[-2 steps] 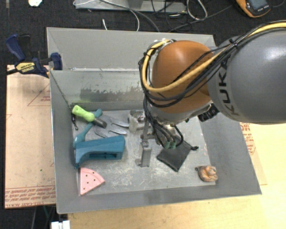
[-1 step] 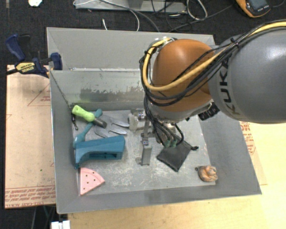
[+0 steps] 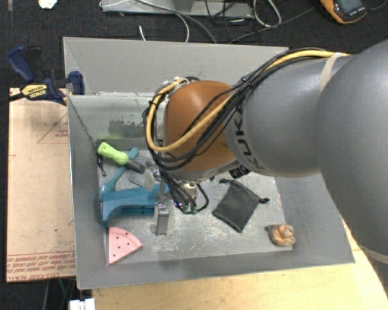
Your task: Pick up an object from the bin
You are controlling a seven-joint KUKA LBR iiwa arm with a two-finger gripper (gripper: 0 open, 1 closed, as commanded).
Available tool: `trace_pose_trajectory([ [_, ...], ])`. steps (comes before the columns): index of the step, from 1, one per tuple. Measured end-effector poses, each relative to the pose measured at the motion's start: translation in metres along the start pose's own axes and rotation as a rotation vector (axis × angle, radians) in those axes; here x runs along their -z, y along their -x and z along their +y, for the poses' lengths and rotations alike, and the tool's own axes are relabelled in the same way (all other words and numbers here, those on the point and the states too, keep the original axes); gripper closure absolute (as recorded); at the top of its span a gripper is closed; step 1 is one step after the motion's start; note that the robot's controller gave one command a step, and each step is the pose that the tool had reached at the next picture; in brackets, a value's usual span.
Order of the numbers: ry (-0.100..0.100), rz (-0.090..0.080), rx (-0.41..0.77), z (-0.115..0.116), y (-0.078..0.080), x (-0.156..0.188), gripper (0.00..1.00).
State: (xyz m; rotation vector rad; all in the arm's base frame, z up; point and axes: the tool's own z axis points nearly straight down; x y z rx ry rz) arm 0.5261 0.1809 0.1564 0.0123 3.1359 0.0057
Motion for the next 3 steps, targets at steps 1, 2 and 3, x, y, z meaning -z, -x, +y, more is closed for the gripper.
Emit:
trace_pose_trajectory([
  [1,0.000,-0.006,-0.205,0.040,-0.011,0.003,0.00],
  [2,-0.002,0.005,-0.118,0.034,0.014,-0.039,0.00],
  [3,0.007,-0.008,-0.382,0.028,0.031,-0.078,0.00],
])
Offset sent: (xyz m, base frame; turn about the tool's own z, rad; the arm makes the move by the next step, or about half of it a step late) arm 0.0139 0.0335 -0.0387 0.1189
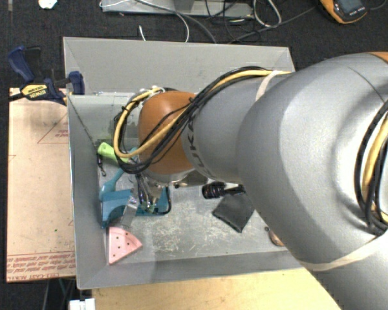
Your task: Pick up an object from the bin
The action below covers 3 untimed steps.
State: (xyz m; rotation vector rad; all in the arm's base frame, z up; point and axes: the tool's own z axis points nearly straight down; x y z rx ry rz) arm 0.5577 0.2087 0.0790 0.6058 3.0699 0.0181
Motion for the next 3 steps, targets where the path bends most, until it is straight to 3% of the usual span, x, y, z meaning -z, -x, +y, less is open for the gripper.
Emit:
trace_pose_trajectory([
  [1,-0.004,0.004,0.090,-0.0085,-0.0052,-0.0078,1.00],
  [3,-0.007,0.008,0.089,-0.0094,-0.0062,-0.0007,1.00],
])
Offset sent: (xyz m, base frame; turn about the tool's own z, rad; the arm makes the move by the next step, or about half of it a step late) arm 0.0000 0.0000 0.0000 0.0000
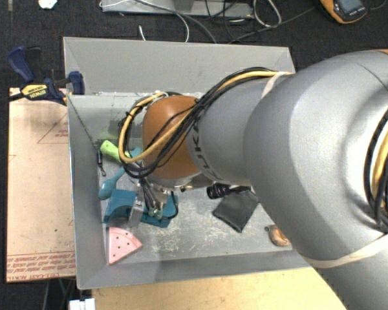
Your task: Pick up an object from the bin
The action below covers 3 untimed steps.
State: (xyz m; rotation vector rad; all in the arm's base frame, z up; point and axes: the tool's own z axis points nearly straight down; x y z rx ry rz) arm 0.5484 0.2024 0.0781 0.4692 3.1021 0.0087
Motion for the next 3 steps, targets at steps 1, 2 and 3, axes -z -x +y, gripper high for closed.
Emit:
trace_pose_trajectory([
  [1,-0.001,0.001,0.000,0.000,0.000,0.004,1.00],
  [2,-0.002,0.003,-0.001,-0.001,-0.001,0.011,1.00],
  [3,-0.003,0.004,-0.001,-0.001,-0.001,0.018,1.00],
])
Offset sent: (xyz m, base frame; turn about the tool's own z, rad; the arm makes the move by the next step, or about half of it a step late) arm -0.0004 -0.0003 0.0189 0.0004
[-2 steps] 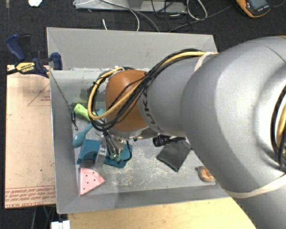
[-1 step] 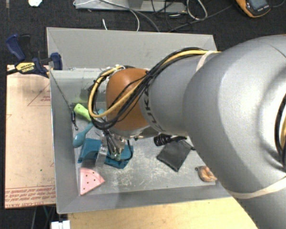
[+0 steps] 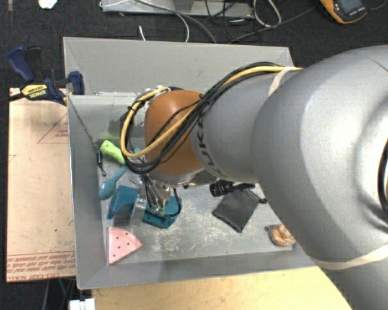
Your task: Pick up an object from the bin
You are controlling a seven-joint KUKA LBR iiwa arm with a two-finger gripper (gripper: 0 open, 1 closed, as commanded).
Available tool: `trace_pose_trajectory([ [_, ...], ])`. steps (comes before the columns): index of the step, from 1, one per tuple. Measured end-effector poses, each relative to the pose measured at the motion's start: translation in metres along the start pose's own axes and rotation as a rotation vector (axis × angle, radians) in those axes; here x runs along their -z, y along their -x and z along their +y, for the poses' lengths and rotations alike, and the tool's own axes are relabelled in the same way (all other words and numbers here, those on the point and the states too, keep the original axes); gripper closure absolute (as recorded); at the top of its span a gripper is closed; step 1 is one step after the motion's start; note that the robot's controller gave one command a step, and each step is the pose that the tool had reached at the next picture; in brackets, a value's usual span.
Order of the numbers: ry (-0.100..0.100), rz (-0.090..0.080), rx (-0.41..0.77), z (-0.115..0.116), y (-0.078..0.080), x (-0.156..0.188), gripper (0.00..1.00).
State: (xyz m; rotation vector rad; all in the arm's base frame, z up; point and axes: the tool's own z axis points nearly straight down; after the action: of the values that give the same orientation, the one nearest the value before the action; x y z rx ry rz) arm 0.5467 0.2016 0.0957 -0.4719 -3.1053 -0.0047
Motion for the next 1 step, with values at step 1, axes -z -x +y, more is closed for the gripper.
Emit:
trace_pose_trajectory([
  [1,-0.004,0.006,0.000,-0.0011,-0.0017,0.0306,1.00],
])
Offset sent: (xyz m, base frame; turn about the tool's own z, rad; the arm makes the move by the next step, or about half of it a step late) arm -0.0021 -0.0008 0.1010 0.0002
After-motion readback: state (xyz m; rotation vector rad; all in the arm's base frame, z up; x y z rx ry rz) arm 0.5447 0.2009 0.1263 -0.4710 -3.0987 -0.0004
